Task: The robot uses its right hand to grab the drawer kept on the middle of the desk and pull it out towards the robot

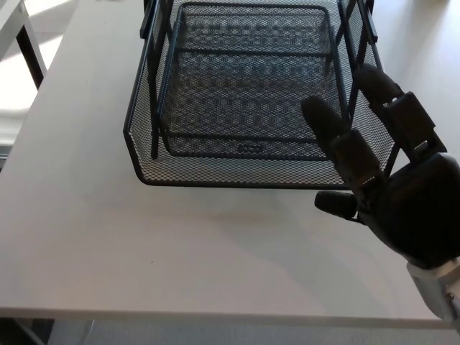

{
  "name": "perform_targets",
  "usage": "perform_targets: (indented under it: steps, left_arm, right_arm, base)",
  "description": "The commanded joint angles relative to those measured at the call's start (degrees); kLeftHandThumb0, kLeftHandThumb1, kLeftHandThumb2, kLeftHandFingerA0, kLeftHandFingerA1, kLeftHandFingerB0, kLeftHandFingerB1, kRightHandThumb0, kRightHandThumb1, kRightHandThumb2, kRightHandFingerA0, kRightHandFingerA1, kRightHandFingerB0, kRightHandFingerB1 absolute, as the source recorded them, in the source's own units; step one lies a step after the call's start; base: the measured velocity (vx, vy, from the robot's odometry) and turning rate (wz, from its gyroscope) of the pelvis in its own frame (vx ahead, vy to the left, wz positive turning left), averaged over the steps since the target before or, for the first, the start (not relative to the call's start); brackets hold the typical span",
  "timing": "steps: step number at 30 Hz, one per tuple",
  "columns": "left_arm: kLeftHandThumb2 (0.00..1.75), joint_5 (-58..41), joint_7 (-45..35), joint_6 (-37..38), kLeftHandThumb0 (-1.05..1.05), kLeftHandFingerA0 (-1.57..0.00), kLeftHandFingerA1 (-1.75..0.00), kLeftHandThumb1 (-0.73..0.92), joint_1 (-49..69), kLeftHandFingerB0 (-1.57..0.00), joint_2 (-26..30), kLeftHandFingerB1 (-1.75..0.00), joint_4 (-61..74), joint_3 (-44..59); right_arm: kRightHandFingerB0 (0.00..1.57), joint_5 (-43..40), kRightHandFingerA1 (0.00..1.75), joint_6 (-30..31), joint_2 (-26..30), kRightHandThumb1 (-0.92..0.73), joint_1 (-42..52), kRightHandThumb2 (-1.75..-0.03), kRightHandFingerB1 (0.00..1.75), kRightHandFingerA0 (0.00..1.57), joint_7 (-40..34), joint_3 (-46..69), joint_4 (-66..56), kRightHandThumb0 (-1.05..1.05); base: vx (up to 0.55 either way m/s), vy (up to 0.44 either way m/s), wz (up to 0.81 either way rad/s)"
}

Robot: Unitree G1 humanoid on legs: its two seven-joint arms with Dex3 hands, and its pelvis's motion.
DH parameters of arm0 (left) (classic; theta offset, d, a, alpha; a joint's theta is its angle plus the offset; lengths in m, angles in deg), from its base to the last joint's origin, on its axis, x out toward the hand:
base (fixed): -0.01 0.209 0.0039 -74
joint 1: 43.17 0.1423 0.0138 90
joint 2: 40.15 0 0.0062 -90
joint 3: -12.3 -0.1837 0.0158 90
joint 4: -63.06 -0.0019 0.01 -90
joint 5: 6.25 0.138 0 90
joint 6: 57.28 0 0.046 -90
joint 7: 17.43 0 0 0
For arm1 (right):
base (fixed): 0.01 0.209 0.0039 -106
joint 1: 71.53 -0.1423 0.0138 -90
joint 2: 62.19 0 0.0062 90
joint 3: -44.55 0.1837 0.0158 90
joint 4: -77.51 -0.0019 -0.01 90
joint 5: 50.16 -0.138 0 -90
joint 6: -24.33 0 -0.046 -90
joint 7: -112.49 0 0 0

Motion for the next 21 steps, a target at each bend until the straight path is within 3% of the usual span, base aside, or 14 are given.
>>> perform_targets:
  steps: [1, 6, 14, 15, 21]
  left_arm:
    - [0.57, 0.26, -0.05, -0.29, -0.48, -0.65, -0.94, 0.57, 0.68, -0.67, 0.81, -0.64, -0.4, 0.95]
    - [0.56, 0.06, 0.08, 0.81, -0.47, -0.65, -0.89, 0.57, 0.18, -0.66, 0.79, -0.63, -1.67, 0.79]
    - [0.56, 0.31, -0.13, 0.27, -0.47, -0.66, -0.91, 0.57, 0.48, -0.66, 1.39, -0.64, -0.35, 1.12]
    - [0.57, -0.17, -0.43, -0.03, -0.47, -0.66, -0.9, 0.57, 1.0, -0.66, 1.45, -0.62, 0.03, 1.59]
    - [0.57, -0.3, -0.48, -0.32, -0.48, -0.65, -0.9, 0.57, 1.53, -0.66, 1.65, -0.64, -0.14, 1.93]
  right_arm:
    - [0.0, 2.87, 0.0, 7.56, 3.61, -0.69, 5.85, -0.63, 0.0, 0.0, 22.02, 4.16, -11.43, -1.05]
    - [0.0, 1.84, 0.0, 6.29, 6.97, -0.68, 9.4, -0.62, 0.0, 0.0, 23.49, 7.2, -15.62, -1.05]
    - [0.0, -5.01, 0.0, 1.47, 16.49, -0.67, 28.08, -0.61, 0.0, 0.0, 23.0, 25.42, -28.65, -1.05]
    - [0.0, -6.01, 0.15, 0.16, 17.26, -0.59, 31.75, -1.02, 0.07, 0.0, 21.5, 29.52, -29.57, -1.05]
    - [0.0, -12.36, 0.1, -7.31, 17.96, -0.61, 41.18, -1.01, 0.04, 0.0, 12.94, 46.23, -26.55, -1.05]
  base:
    - [0.0, 0.0, 0.0]
    - [0.0, 0.0, 0.0]
    - [0.0, 0.0, 0.0]
    - [0.0, 0.0, 0.0]
    - [0.0, 0.0, 0.0]
